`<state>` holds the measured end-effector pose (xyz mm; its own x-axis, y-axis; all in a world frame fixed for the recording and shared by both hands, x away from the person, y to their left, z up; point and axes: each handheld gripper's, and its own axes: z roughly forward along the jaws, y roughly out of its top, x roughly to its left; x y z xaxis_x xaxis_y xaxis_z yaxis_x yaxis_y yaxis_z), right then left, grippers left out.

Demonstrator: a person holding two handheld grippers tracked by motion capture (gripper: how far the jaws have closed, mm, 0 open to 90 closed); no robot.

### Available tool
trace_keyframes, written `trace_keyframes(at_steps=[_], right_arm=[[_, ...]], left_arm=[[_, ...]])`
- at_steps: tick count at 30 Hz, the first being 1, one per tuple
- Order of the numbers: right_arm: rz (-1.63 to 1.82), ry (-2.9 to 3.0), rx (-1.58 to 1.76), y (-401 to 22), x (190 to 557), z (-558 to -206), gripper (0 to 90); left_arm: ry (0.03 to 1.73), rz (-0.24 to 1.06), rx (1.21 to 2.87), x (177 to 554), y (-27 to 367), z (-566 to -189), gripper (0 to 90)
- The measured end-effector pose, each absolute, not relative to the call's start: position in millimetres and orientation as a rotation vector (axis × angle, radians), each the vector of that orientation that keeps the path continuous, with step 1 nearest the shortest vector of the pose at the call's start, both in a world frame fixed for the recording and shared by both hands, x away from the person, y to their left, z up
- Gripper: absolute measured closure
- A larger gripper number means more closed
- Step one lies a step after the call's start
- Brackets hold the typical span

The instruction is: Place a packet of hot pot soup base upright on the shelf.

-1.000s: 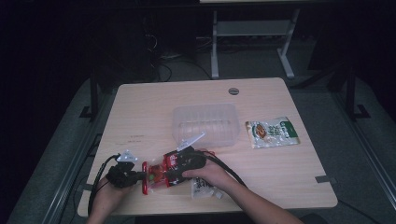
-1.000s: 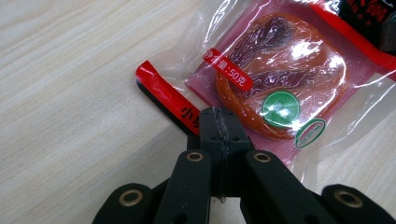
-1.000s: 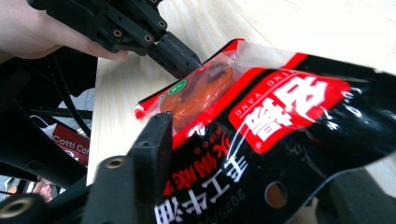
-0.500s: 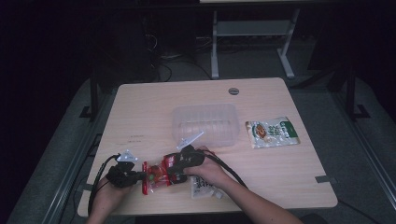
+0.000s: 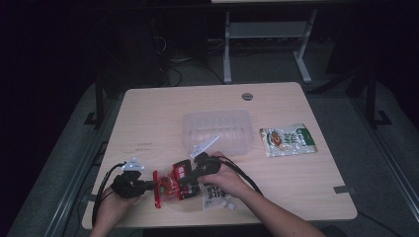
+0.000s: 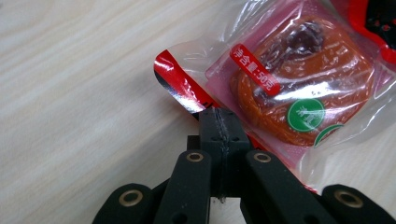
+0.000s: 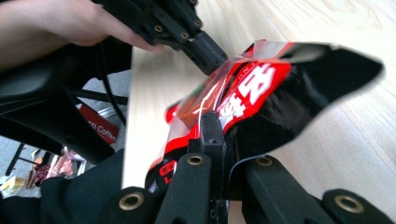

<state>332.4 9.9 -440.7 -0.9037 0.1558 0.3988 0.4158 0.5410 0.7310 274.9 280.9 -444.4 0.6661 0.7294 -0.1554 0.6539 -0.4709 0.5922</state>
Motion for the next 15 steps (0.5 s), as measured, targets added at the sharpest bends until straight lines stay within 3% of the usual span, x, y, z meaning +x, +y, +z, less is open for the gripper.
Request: trace_keyframes(at_steps=[13,15], right_arm=[[-1.345,-2.502,-0.394,-10,324,-417,90.0],[-1.348,-2.507,-0.398,-14,325,-415,90.0]], left_arm=[[0.980,0.155,2.215,268,270,-436,89.7],[0.979,0.155,2.215,267,271,-435,86.2]])
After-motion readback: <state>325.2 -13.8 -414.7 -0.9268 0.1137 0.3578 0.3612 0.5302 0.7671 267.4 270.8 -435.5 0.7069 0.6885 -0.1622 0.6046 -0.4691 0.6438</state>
